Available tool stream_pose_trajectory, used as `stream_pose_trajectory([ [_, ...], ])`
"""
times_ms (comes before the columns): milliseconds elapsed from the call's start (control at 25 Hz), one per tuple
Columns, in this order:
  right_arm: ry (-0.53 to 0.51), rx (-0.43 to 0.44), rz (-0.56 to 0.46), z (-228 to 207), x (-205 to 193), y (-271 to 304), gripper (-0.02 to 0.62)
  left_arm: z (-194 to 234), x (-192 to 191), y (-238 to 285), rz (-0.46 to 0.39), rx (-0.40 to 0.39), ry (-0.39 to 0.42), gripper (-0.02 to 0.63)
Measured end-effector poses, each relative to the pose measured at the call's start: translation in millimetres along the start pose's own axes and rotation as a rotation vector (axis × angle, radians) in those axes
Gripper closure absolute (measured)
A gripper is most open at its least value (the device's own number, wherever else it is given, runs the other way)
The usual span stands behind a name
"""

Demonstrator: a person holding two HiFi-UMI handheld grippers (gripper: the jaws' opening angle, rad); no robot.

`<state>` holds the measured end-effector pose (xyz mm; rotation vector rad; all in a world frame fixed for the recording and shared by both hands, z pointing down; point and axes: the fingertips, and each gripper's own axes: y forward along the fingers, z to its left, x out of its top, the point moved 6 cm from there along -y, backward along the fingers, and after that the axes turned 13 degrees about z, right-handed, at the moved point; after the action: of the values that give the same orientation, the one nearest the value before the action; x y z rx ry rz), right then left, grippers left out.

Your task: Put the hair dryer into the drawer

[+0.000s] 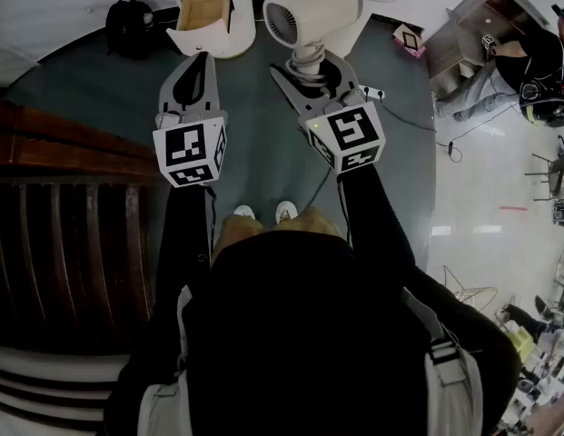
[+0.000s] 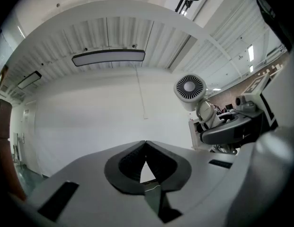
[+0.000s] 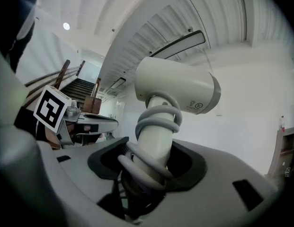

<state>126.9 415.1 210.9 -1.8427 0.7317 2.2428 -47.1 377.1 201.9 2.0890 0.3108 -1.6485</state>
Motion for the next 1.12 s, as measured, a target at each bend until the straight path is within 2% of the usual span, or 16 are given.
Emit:
stream_pose_trajectory([
  [200,0.026,-0.014,-0.012,-7,-3,-6,0.348,-3,0,-7,-0.008,0.012,-0.007,0.591],
  [1120,0.009,0.008,-0.027,-8,-4,-9,0.347,-4,-5,-15,0.007,0.044,-0.001,0.592],
])
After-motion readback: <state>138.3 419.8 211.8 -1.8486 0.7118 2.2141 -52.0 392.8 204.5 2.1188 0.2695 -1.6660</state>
